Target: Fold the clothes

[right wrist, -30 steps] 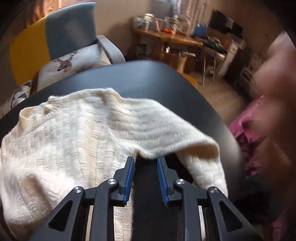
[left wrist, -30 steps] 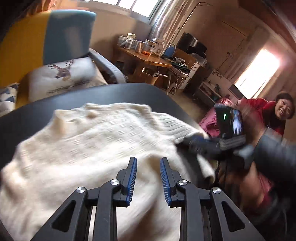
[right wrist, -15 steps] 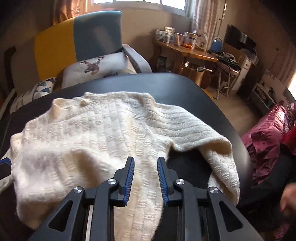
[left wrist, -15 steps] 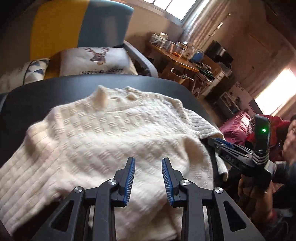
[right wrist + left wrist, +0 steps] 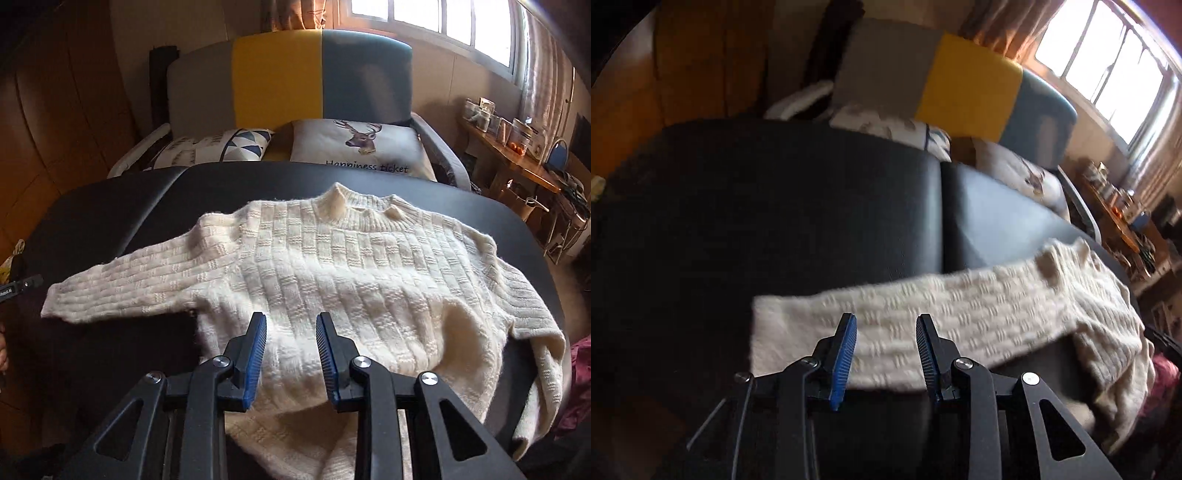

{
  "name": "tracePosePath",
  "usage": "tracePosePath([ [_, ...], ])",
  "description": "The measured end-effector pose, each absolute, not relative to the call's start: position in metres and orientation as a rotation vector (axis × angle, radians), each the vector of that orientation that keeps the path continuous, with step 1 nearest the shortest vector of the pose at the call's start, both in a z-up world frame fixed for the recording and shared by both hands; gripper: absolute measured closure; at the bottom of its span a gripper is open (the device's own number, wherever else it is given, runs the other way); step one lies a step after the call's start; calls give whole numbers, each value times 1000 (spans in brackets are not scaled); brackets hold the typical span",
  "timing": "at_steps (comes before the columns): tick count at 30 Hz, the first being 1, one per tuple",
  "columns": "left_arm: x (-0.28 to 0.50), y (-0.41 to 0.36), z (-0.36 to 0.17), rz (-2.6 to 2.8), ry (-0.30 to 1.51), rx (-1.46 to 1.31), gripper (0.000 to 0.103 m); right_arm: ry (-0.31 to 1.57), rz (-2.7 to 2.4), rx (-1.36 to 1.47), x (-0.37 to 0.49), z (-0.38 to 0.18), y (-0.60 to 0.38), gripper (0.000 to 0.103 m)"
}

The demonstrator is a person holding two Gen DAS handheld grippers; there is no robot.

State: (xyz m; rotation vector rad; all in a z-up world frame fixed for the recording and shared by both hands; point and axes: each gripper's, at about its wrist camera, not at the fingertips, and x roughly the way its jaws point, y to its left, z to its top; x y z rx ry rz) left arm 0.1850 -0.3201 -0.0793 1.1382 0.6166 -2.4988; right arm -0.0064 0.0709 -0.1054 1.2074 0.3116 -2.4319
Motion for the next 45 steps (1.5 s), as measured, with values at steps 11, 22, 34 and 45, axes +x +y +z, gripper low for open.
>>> tracePosePath([
  [11, -14, -39, -57, -3090, 655, 1546, 67, 97, -2817, 1567, -49, -135, 240, 75],
  [22, 5, -138, -83, -2854, 687, 1526, 67, 160, -2539, 1301, -49, -129, 123, 75],
  [34, 191, -456, -118, -2191, 854, 1095, 63, 248, -2211, 1345, -43, -174, -22, 75],
  [45, 216, -479, -165, -2153, 901, 1183, 53, 184, -2263, 1376, -64, -178, -31, 73],
])
